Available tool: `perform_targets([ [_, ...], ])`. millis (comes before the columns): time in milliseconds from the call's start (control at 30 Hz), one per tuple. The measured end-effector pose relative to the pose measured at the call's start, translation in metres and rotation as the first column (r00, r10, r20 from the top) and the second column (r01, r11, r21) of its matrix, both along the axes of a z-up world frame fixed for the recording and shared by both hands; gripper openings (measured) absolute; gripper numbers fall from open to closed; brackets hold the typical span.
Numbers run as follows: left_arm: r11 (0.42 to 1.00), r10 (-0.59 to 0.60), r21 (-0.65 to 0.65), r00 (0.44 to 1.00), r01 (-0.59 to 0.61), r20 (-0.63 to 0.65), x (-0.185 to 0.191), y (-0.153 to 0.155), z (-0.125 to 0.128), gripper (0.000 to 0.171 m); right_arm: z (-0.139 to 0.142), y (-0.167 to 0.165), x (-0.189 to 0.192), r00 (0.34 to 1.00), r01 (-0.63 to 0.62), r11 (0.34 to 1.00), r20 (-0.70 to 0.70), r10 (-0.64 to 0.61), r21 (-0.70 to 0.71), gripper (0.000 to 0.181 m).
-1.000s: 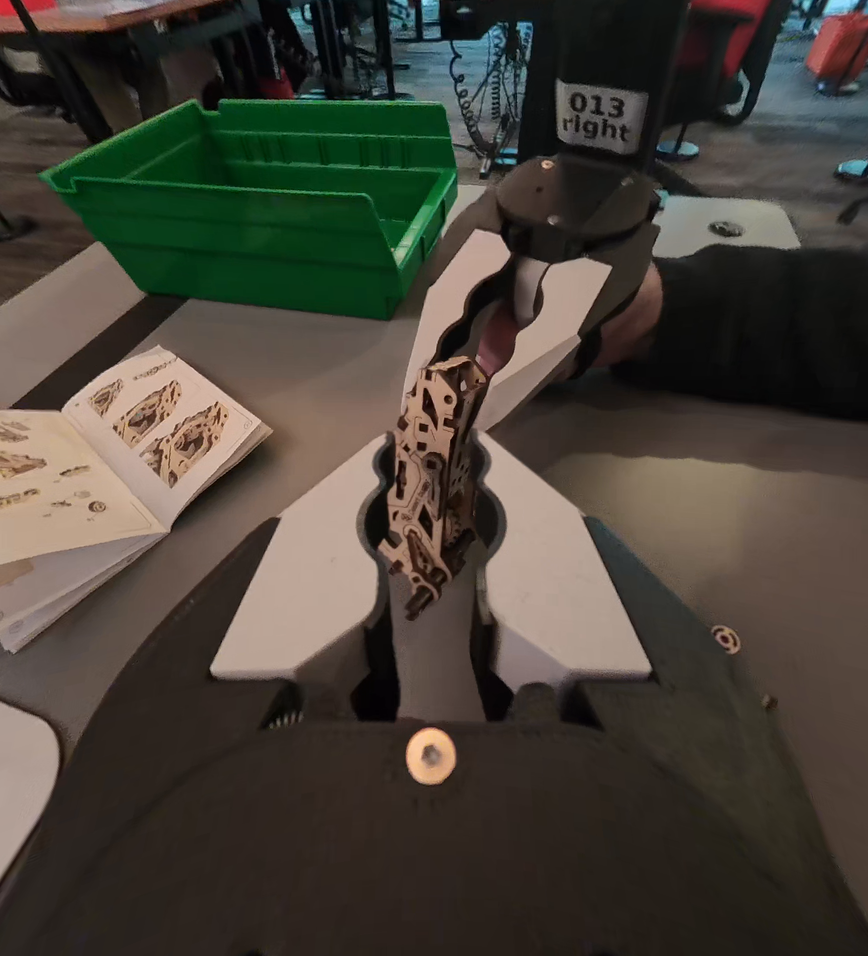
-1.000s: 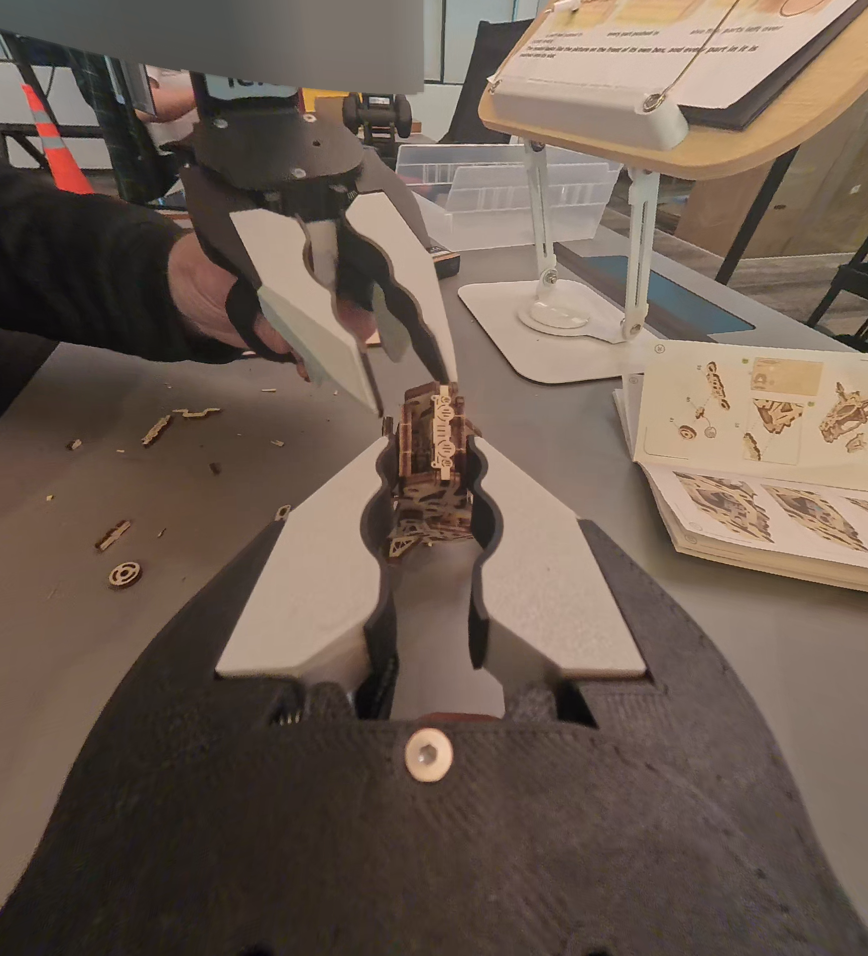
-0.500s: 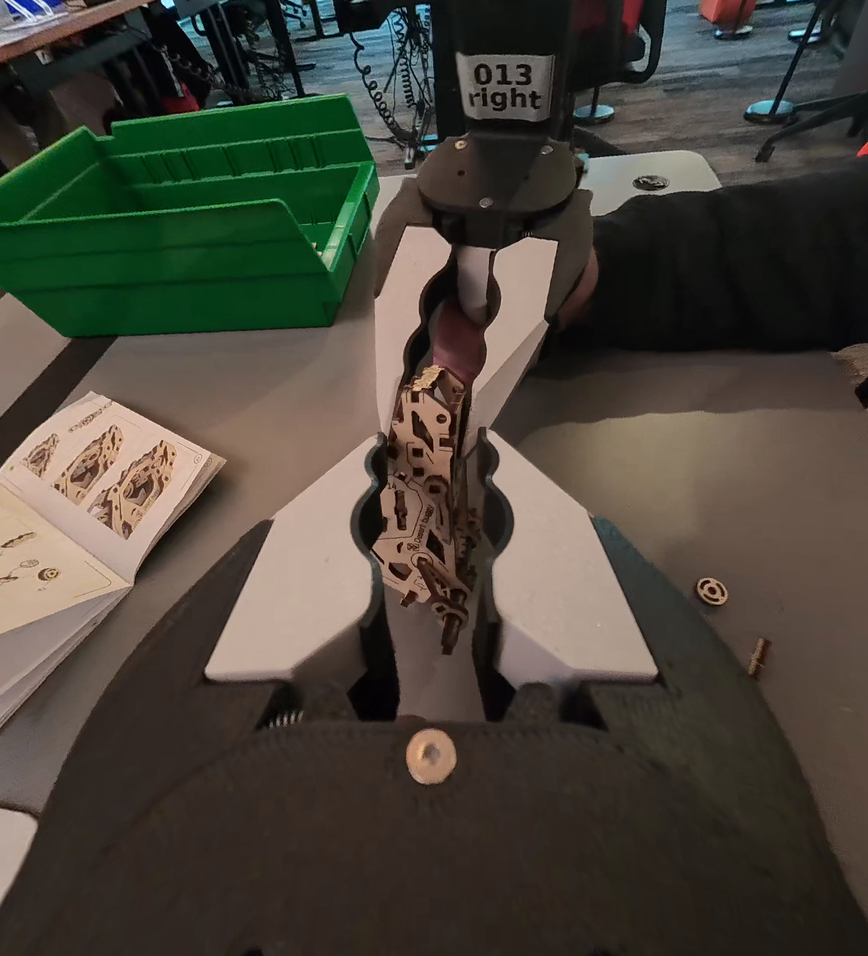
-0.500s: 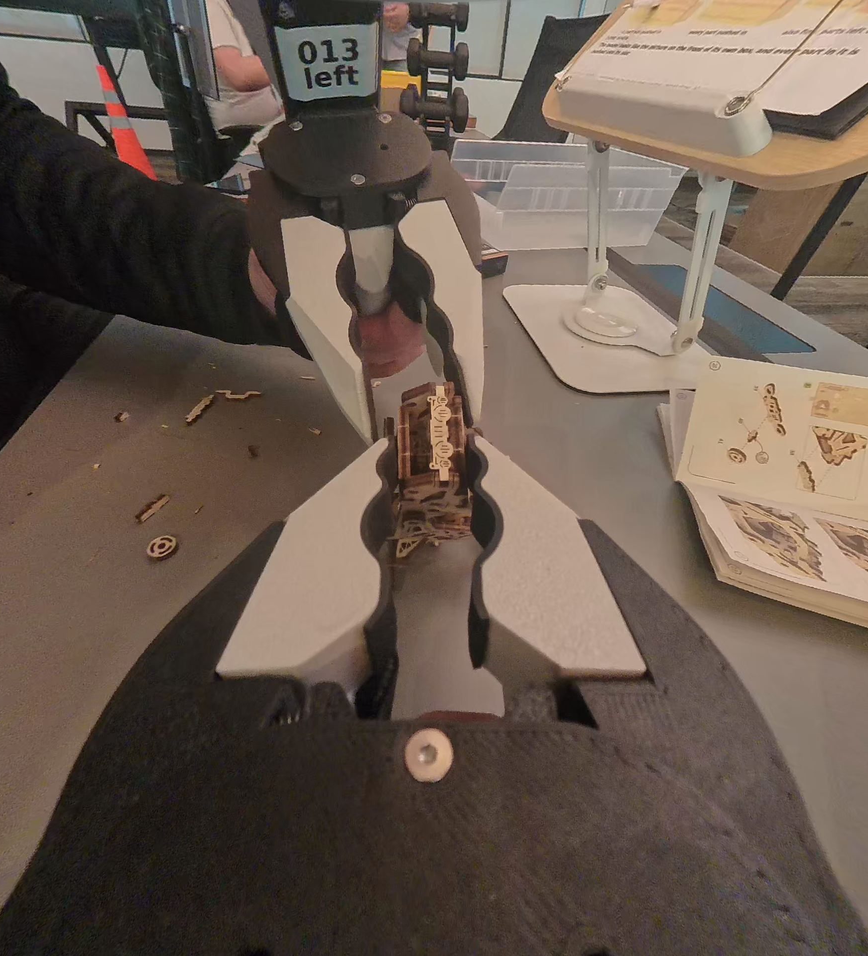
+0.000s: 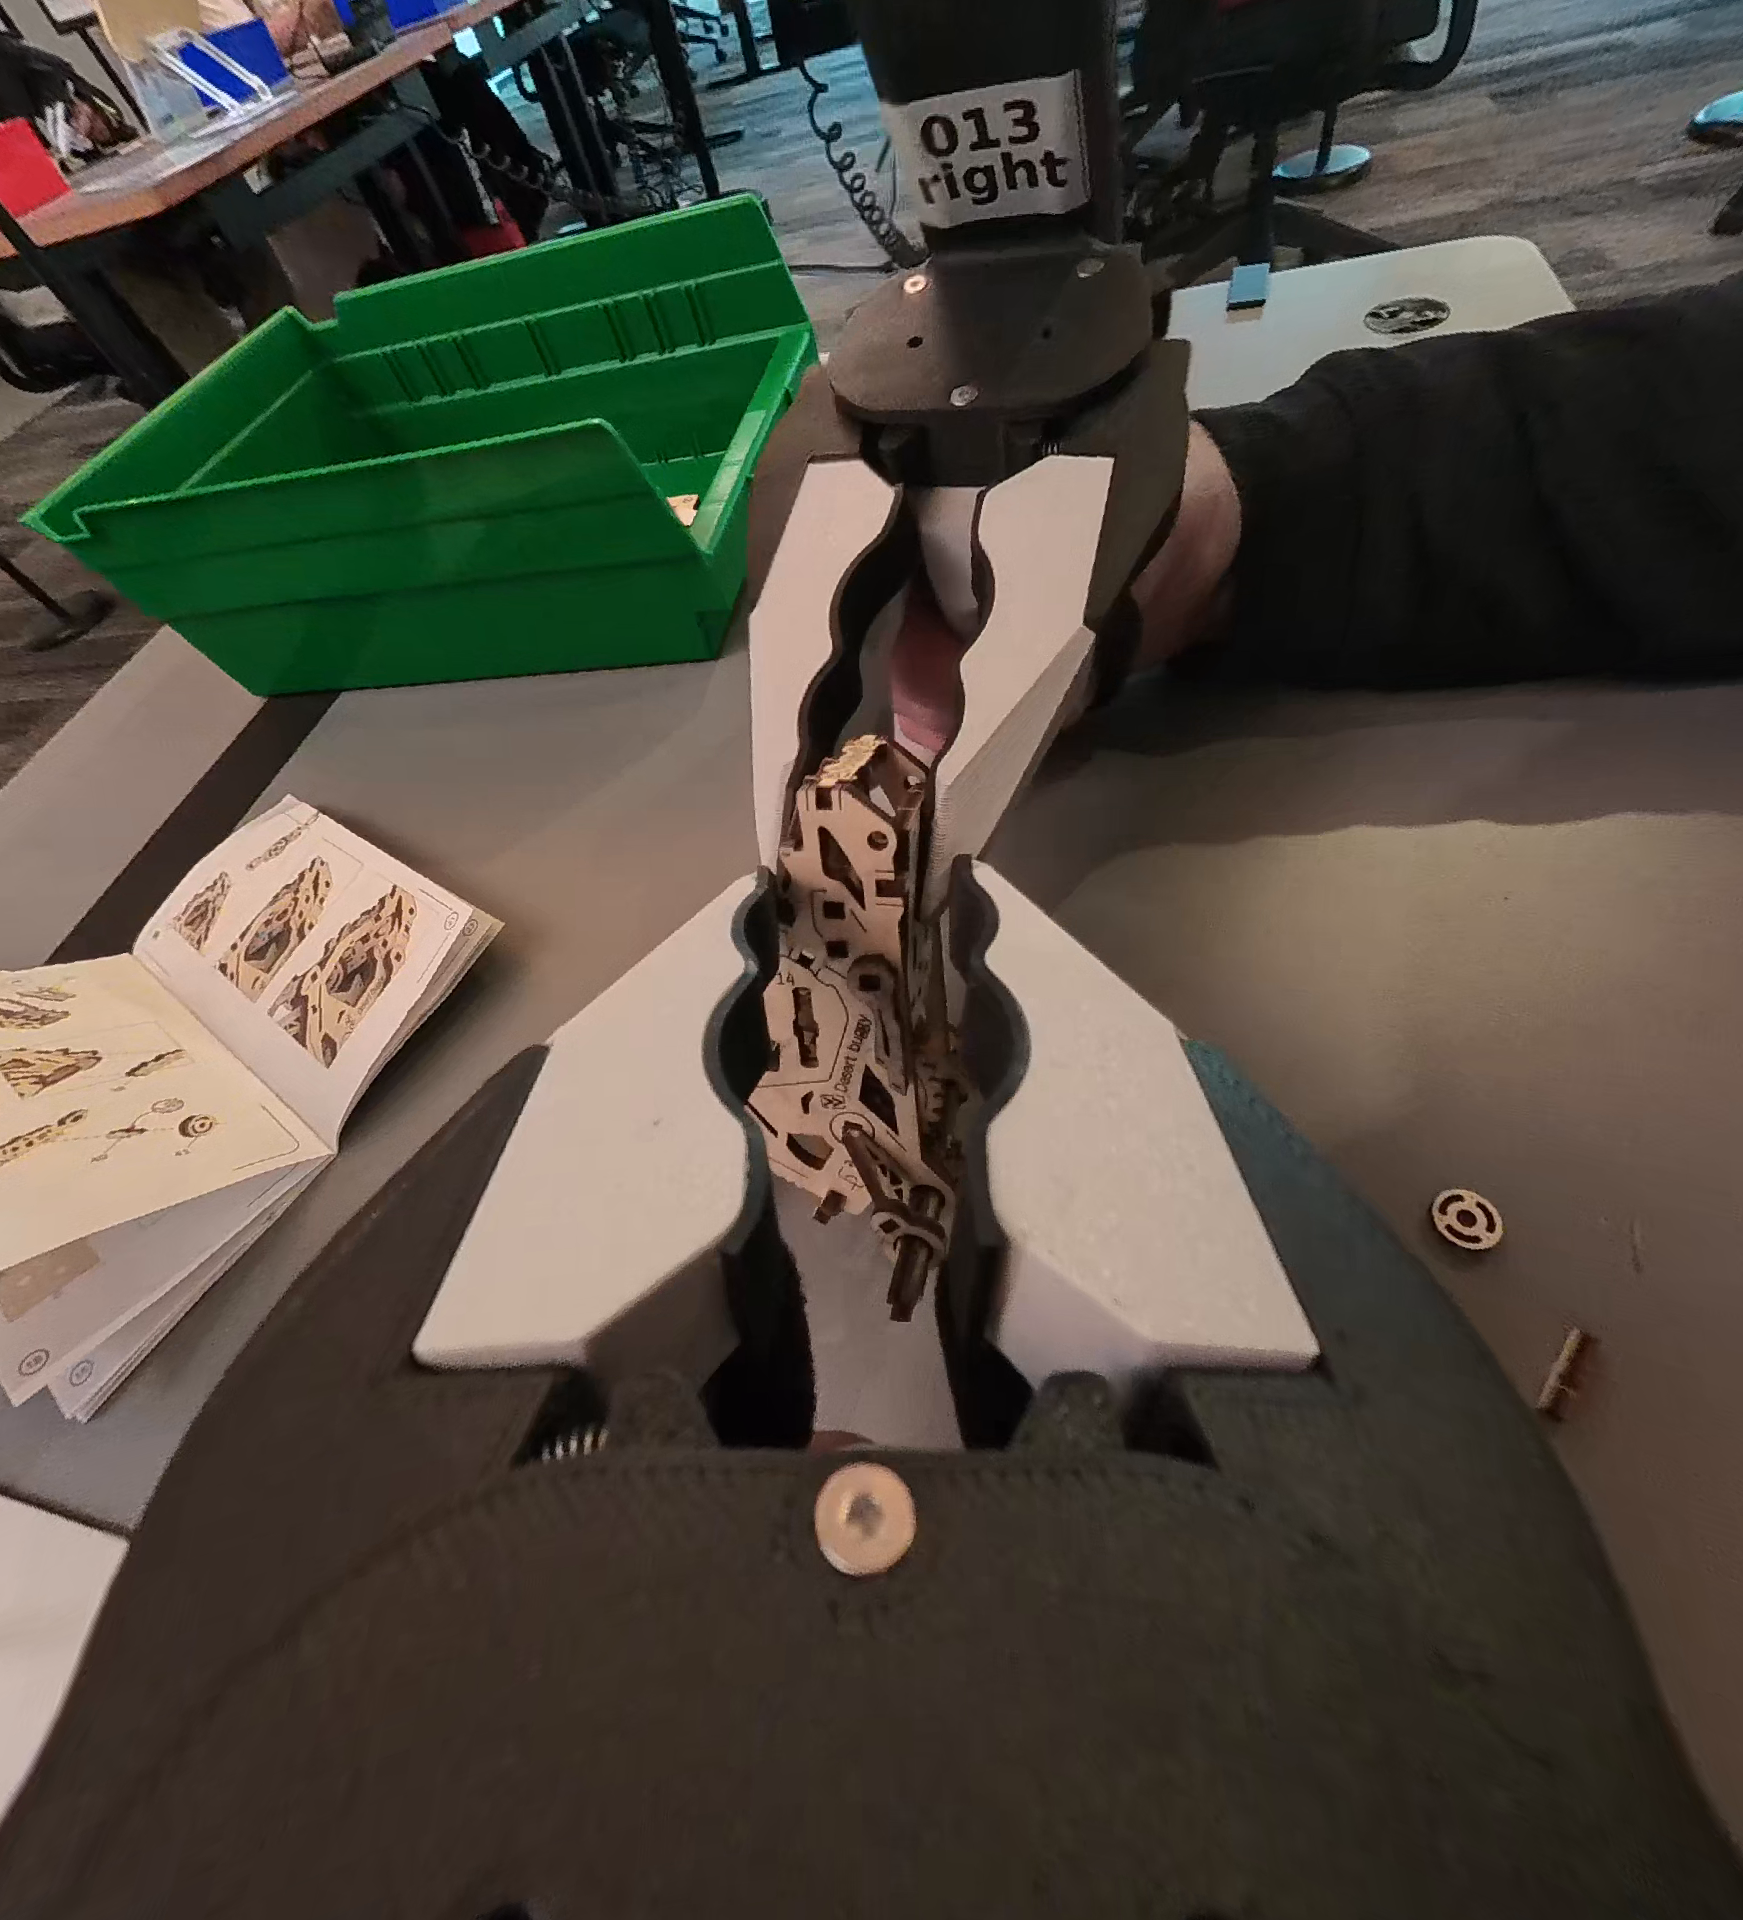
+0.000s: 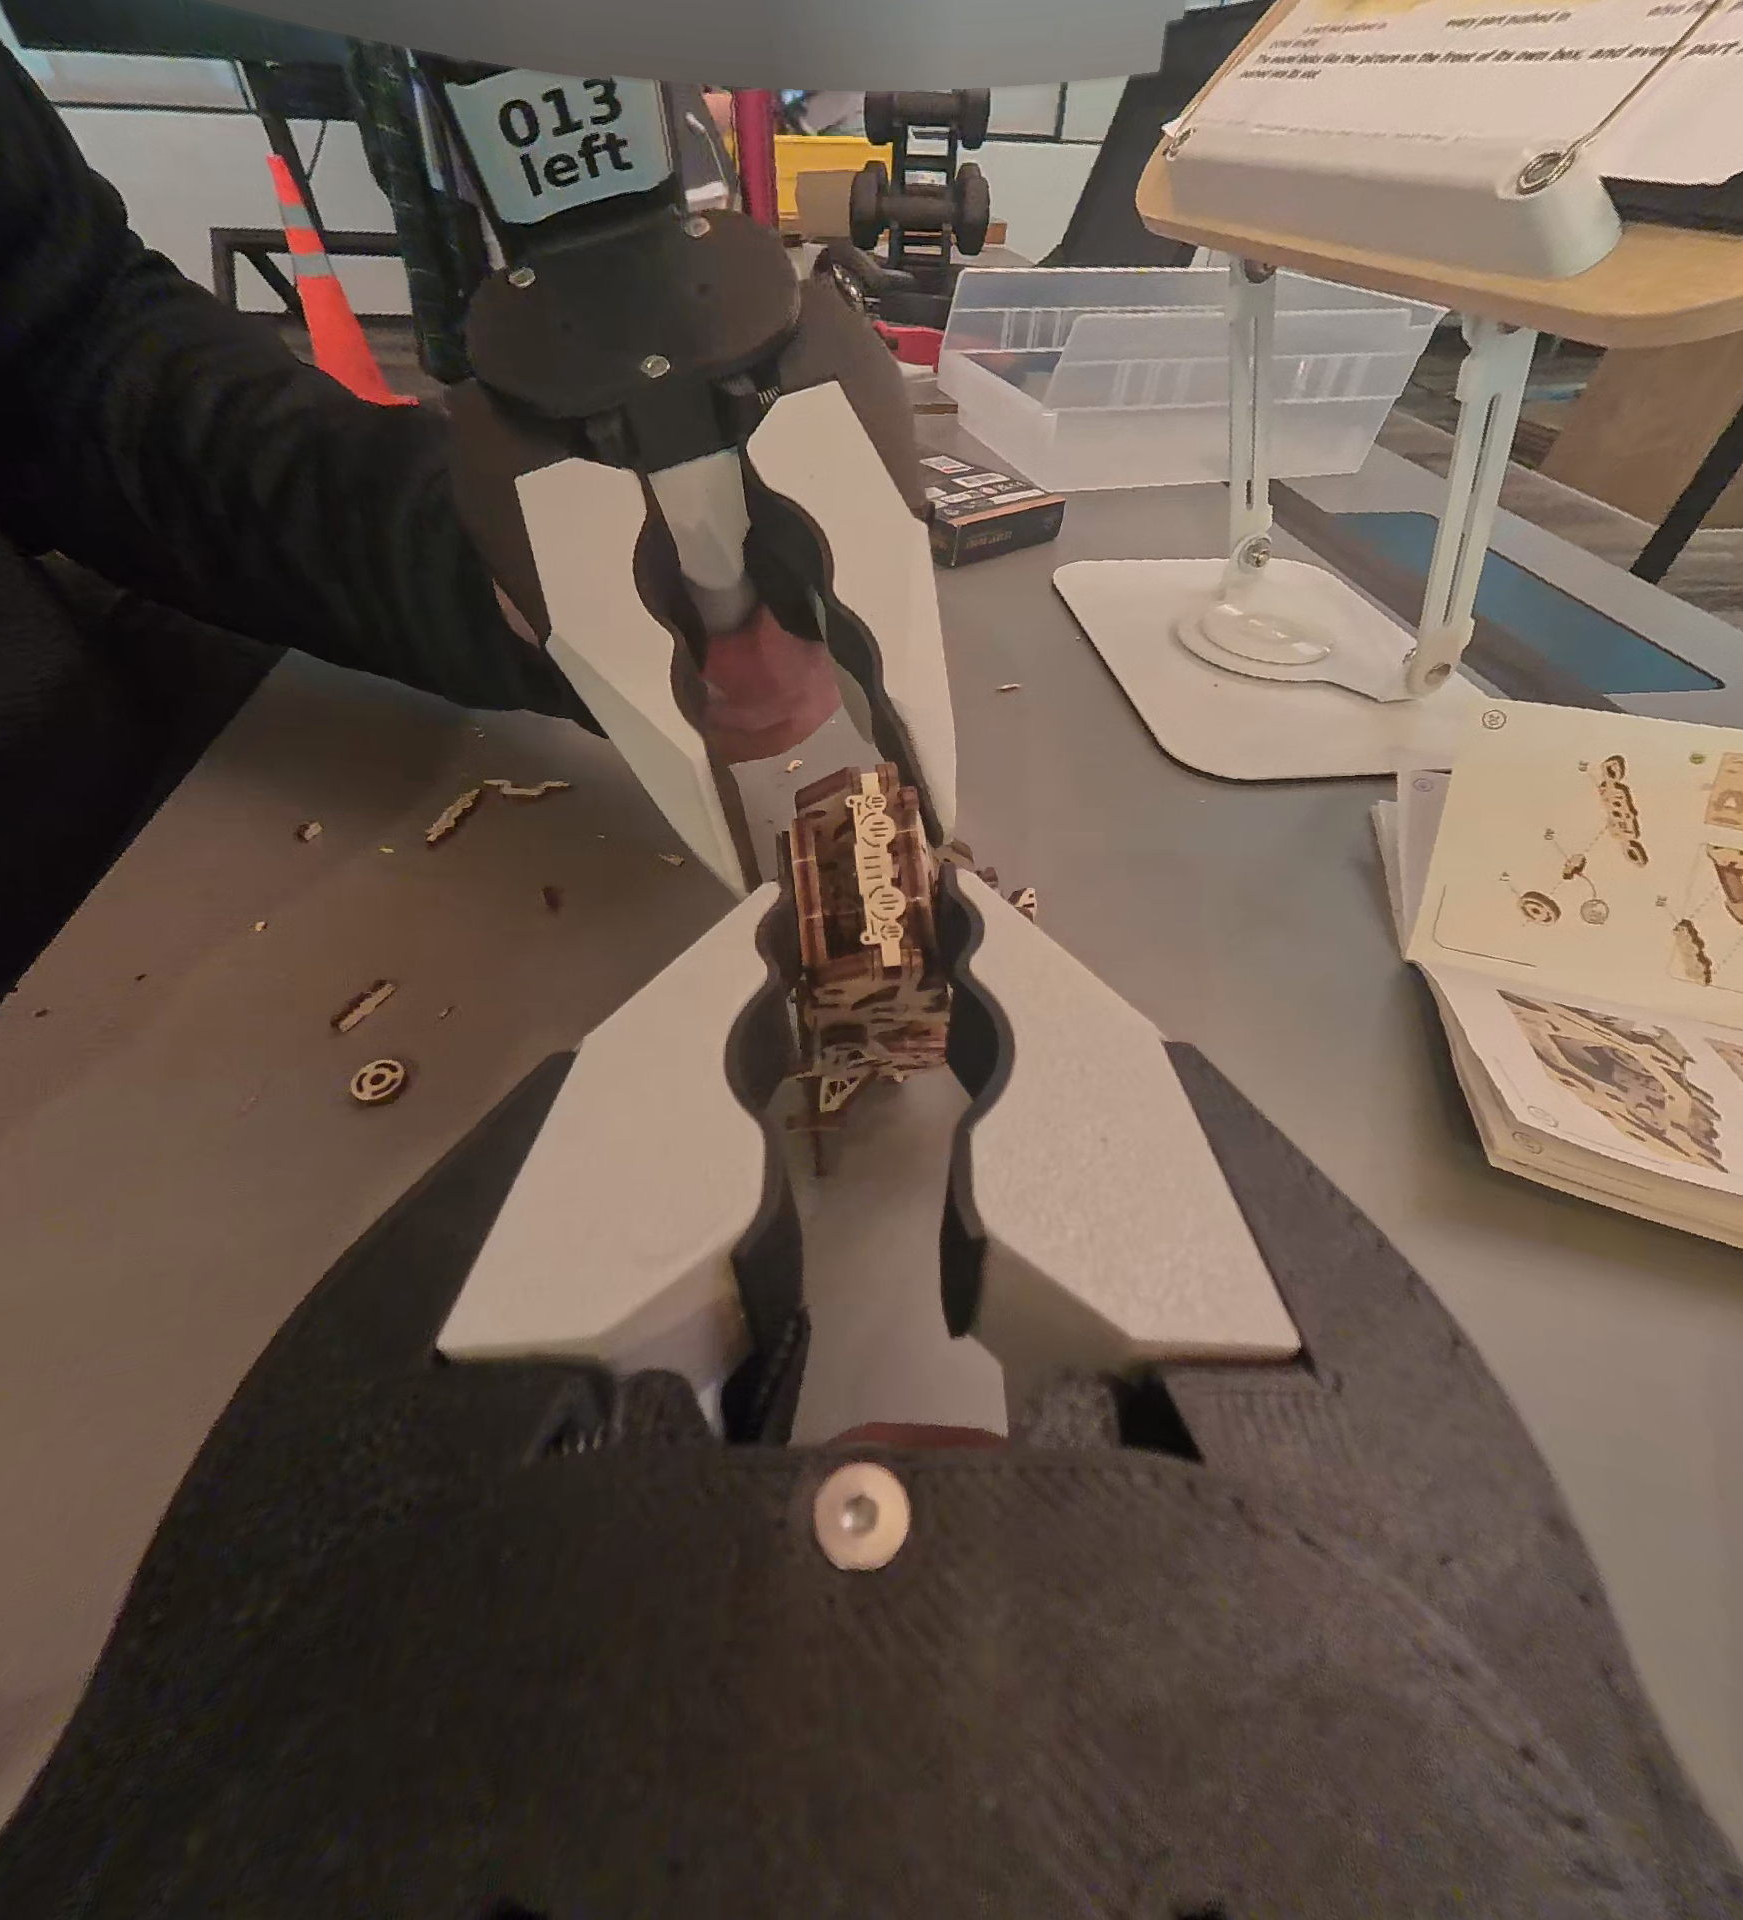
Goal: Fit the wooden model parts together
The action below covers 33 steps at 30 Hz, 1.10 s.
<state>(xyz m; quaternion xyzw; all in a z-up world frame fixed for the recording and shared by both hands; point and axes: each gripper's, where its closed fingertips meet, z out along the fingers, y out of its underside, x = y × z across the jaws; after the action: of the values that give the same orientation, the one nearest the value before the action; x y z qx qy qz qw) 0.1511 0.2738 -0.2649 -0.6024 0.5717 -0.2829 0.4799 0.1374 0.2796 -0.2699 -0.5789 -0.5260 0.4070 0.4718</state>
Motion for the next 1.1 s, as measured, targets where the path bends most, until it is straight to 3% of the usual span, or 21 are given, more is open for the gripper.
perform_targets([
  [267,0.999,0.02,-0.033,0.998,-0.018,0.055,-0.004,0.003,0.004,0.031,0.002,0.004,-0.002,0.999,0.047,0.999,0.01,-0.047,0.011,0.025],
  [667,0.986,-0.071,-0.143,0.989,0.09,0.133,-0.005,-0.006,0.001,0.023,-0.001,-0.008,-0.004,1.0,-0.019,1.0,0.008,0.019,-0.01,0.024],
  [1100,0.997,-0.047,-0.056,0.996,0.051,0.073,-0.005,-0.008,0.0,0.022,-0.002,-0.011,-0.003,0.999,-0.032,0.999,0.028,0.033,-0.022,0.023],
])
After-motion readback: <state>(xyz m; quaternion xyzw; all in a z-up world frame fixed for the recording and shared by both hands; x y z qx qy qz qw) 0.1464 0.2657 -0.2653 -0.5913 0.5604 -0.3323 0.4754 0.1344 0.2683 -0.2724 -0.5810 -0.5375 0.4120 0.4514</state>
